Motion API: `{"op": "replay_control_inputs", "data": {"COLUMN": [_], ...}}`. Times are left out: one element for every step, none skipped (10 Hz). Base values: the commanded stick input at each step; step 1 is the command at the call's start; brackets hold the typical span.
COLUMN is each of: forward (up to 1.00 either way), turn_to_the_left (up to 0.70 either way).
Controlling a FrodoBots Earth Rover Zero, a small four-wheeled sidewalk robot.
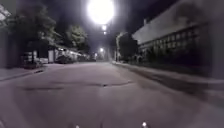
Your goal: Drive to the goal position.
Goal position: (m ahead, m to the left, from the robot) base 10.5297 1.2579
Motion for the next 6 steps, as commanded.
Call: {"op": "replay_control_inputs", "data": {"forward": [0.5,0.5,0.5,0.5,0.5,0.5], "turn_to_the_left": [-0.23,-0.05,0.0,0.0,0.0,0.0]}}
